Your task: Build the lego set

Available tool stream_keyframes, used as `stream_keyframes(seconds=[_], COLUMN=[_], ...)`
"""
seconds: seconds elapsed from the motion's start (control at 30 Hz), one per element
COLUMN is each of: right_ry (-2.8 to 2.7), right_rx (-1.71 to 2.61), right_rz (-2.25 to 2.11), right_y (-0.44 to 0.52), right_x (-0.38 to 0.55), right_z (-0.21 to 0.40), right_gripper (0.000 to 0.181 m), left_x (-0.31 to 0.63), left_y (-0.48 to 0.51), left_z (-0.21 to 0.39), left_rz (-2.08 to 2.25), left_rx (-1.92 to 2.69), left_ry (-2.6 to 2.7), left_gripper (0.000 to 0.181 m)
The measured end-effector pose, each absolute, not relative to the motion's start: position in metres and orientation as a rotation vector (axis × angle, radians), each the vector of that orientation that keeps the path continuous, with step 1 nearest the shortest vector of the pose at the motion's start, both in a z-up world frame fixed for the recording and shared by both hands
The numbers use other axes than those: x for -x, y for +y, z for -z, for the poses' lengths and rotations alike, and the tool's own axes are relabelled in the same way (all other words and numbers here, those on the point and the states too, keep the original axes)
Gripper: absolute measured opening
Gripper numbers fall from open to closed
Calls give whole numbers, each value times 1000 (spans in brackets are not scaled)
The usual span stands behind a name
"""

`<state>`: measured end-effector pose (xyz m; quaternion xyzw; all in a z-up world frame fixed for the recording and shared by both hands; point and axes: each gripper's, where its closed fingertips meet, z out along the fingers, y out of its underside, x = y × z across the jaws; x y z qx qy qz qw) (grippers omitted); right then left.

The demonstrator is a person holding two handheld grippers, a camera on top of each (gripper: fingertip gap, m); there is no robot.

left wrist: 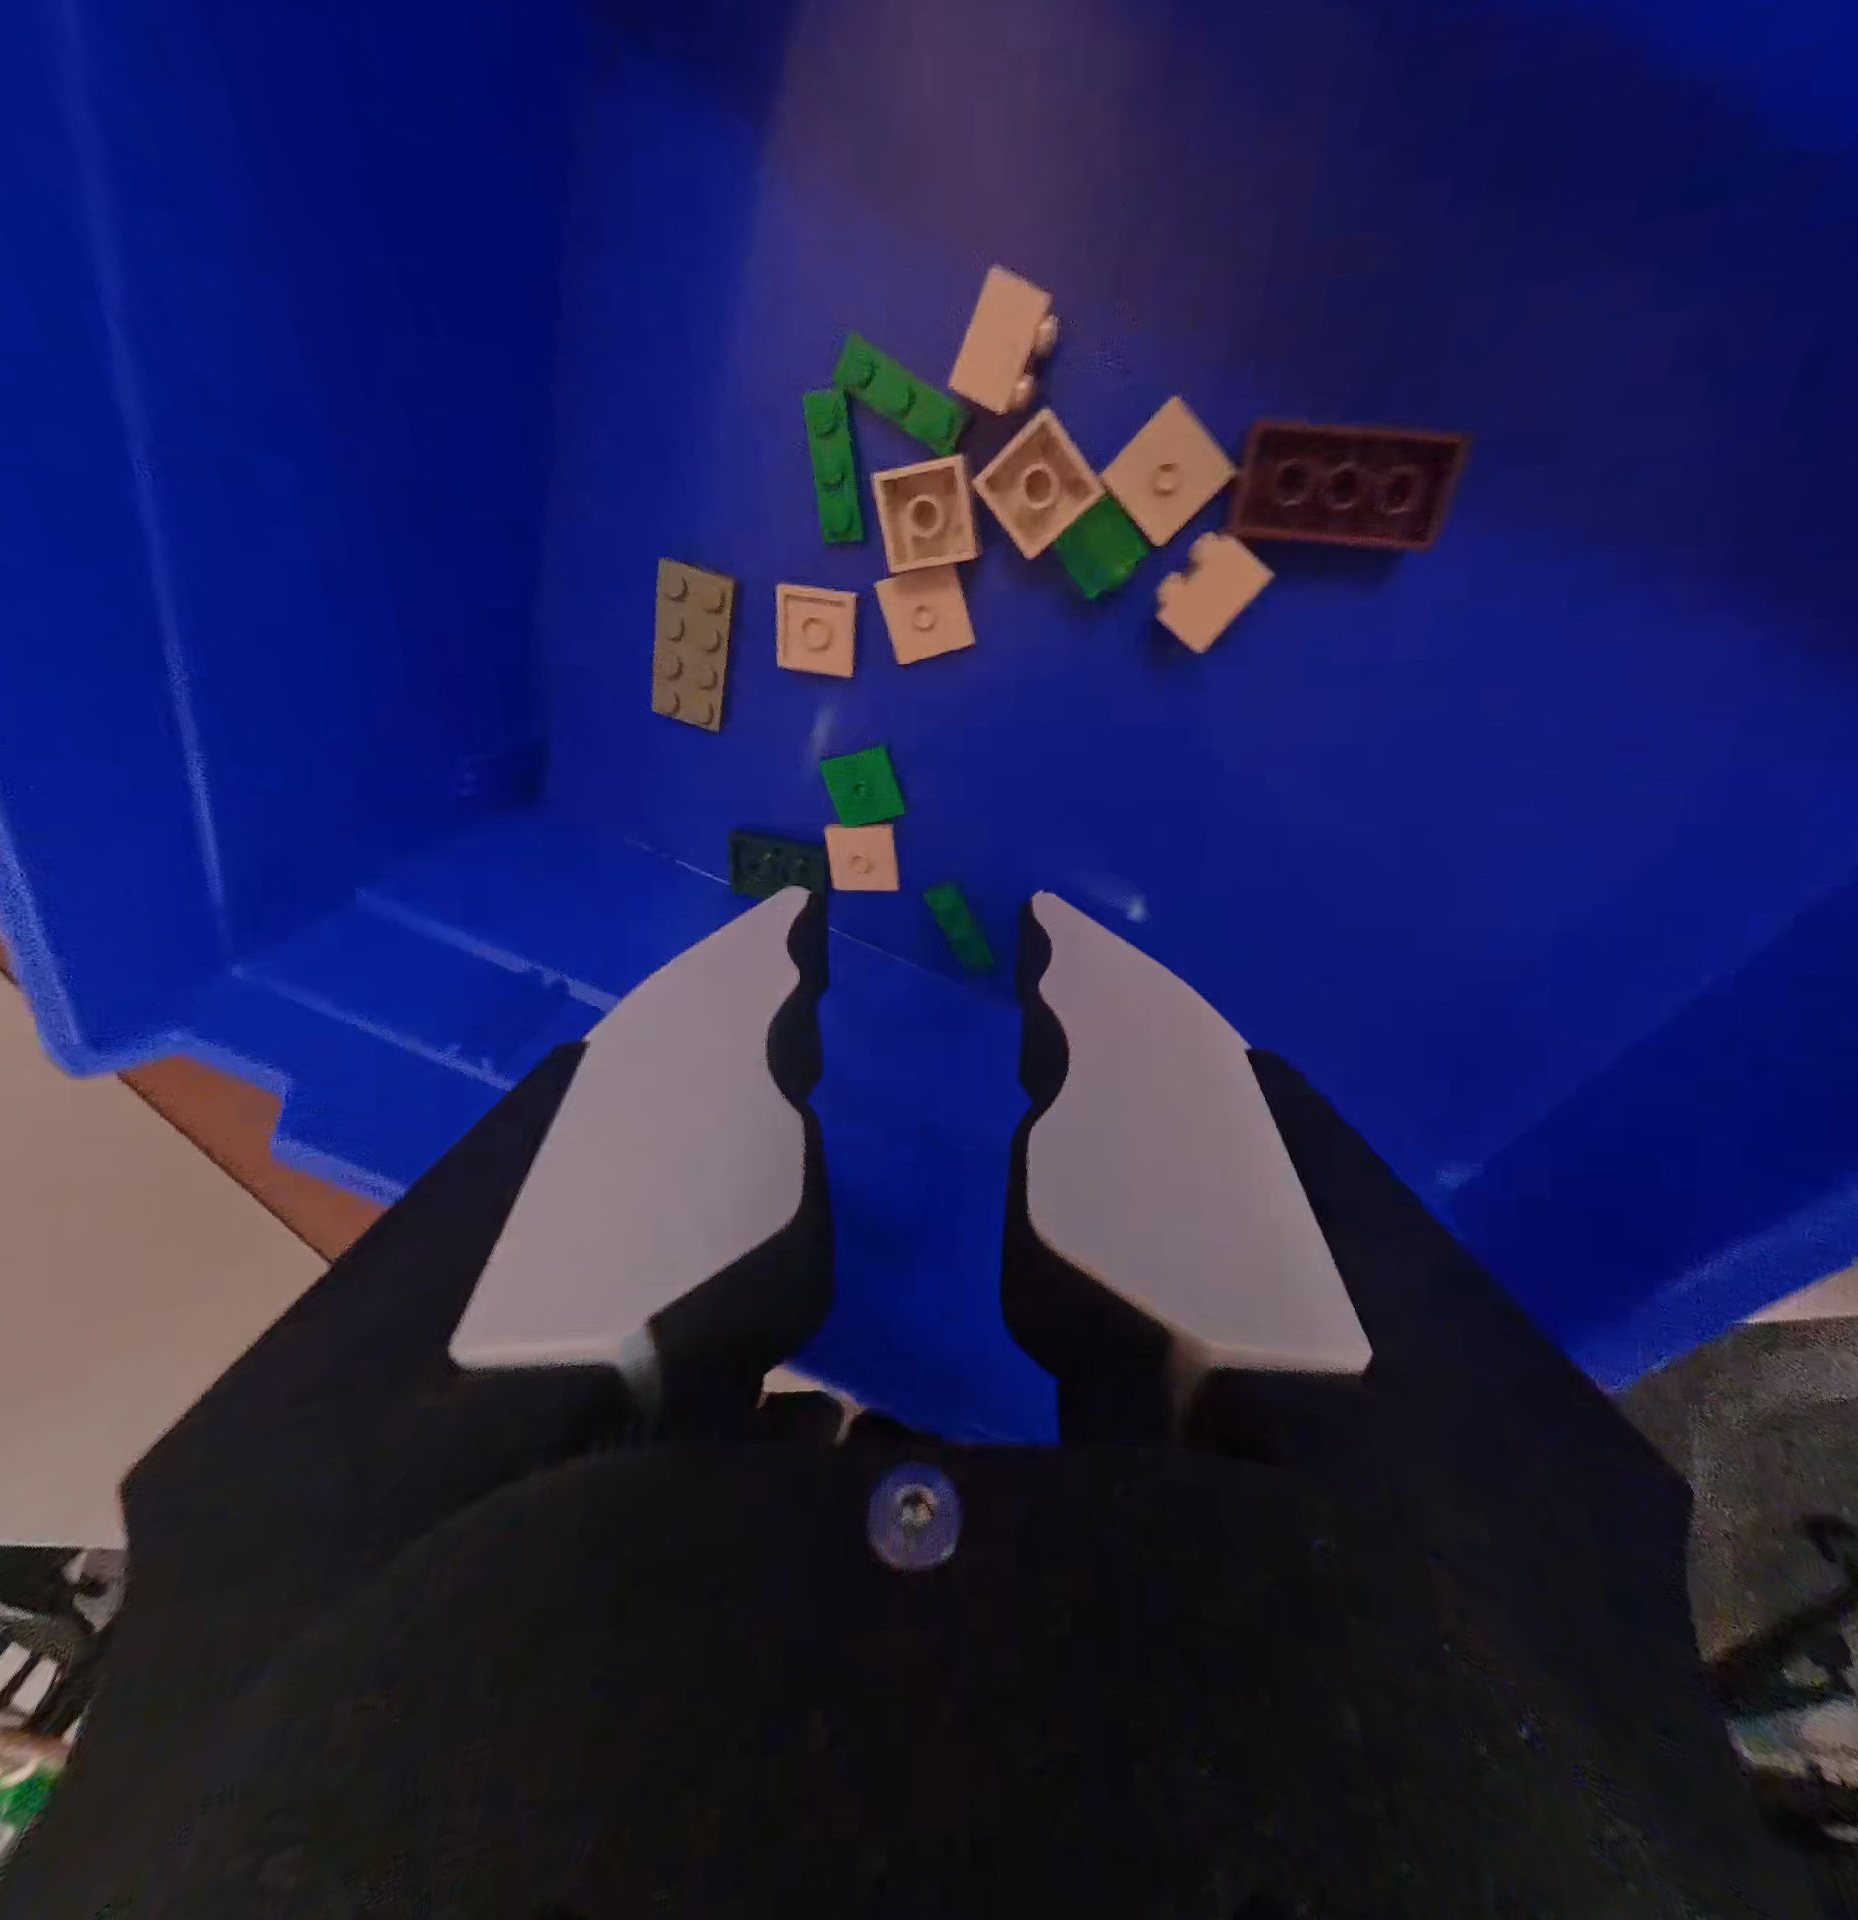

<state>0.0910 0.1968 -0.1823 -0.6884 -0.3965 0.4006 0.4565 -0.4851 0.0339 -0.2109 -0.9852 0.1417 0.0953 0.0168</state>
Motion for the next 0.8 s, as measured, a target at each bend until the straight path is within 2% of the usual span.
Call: stream_keyframes(seconds=[0.43,0.7,0.8], right_ry=[-997,-1010,-1018], right_rx=[1710,1710,1711], right_rz=[-993,-986,-977], right_y=[196,196,196], right_x=[-90,-90,-90], right_z=[187,189,190], right_gripper=[0,0,0], left_x=[509,501,501], left_y=[41,41,41], left_z=[254,256,256], left_rz=[-239,-45,-21], left_rx=[3313,3370,3392], left_ry=[369,319,351], left_gripper=[39,25,25])
